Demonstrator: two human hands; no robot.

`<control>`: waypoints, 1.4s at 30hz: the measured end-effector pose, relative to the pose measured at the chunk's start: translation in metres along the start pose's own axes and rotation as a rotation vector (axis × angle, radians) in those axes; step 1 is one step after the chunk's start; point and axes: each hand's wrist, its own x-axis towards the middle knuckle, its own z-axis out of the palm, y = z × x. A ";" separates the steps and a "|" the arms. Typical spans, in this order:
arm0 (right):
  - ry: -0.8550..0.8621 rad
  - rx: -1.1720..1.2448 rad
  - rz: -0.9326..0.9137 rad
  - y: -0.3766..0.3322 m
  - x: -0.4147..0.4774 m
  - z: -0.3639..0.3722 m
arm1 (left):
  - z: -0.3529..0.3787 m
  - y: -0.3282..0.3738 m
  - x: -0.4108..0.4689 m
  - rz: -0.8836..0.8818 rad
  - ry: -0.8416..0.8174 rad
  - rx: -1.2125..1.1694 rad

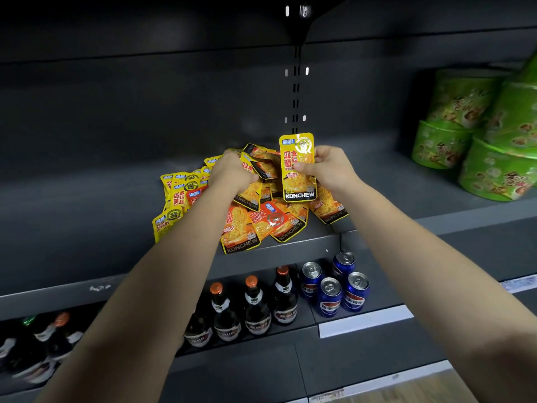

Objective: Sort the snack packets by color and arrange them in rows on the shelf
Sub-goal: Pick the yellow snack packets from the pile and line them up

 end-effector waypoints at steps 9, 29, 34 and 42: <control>0.086 -0.238 -0.056 -0.011 0.004 -0.001 | -0.030 -0.004 -0.005 0.140 0.090 0.130; 0.042 -0.767 -0.258 -0.018 -0.022 -0.009 | -0.070 -0.021 -0.060 0.382 0.307 0.244; 0.011 -0.762 -0.307 -0.025 -0.024 0.013 | -0.066 -0.042 -0.066 0.335 0.382 0.496; -0.099 -0.786 -0.408 -0.044 -0.038 0.083 | -0.094 -0.116 -0.088 0.239 0.415 0.562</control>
